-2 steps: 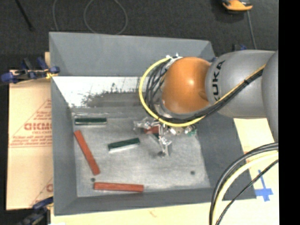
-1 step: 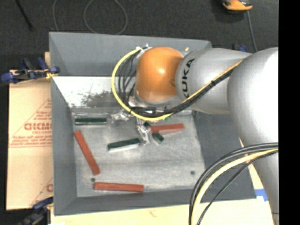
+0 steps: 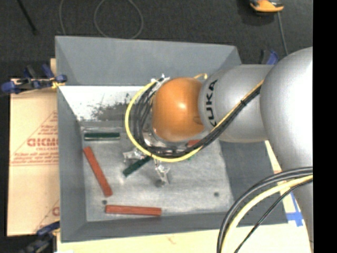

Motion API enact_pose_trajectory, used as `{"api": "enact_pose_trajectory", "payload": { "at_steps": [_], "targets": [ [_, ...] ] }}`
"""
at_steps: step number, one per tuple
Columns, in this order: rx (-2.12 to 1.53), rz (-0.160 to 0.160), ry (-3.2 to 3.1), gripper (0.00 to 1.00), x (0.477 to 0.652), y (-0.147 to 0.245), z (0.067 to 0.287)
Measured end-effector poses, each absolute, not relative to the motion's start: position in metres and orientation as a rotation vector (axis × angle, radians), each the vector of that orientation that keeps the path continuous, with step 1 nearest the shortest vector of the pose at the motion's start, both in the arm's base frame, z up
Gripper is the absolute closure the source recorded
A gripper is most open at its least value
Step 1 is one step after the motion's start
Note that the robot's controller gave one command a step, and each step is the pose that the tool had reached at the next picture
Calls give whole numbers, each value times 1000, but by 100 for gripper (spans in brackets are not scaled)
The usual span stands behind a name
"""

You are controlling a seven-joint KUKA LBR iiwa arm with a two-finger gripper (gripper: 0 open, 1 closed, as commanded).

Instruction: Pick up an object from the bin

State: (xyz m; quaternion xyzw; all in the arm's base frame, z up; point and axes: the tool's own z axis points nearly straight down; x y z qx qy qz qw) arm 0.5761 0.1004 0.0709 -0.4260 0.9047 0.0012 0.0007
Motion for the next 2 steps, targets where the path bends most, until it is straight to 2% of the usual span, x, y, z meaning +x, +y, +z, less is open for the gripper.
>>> {"api": "enact_pose_trajectory", "payload": {
  "at_steps": [1,2],
  "targets": [
    [-1330,3,2840,100,578,100,71],
    [-1371,-7,2812,100,584,89,238]
  ]
}}
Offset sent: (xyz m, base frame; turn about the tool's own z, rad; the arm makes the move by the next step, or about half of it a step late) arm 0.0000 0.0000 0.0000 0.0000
